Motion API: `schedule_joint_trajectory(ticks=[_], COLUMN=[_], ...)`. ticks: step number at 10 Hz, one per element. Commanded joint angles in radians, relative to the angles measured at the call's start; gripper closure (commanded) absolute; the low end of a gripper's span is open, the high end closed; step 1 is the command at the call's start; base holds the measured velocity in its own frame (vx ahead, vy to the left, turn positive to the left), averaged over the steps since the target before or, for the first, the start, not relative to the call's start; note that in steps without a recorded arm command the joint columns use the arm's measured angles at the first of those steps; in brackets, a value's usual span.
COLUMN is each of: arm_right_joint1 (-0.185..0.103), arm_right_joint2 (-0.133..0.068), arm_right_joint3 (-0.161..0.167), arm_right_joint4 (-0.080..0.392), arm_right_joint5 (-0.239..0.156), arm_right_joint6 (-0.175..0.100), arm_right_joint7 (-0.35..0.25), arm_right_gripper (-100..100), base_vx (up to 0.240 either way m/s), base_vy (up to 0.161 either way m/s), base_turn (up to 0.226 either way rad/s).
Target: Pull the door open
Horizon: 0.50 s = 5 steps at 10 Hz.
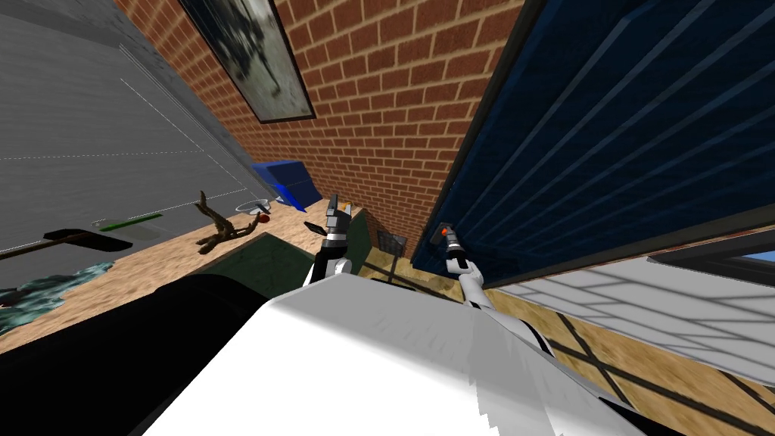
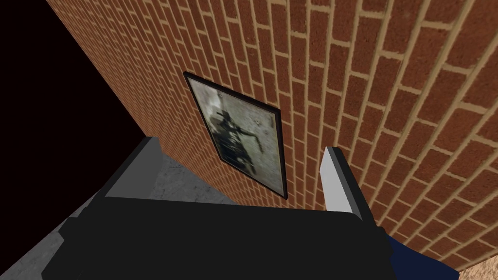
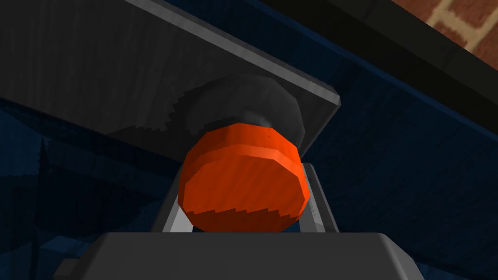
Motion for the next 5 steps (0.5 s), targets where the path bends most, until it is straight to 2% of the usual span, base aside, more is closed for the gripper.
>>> schedule_joint_trajectory(ticks=[1,5], arm_right_joint1=[-0.003,-0.016], arm_right_joint2=[0.003,0.003], arm_right_joint3=[-0.001,-0.015], arm_right_joint4=[0.005,0.025], arm_right_joint5=[-0.006,-0.045], arm_right_joint6=[-0.003,-0.004], arm_right_joint7=[-0.031,-0.147], arm_right_gripper=[100,100], base_vx=[-0.032,-0.052], base_vy=[-0.024,-0.033], base_turn=[0.049,0.089])
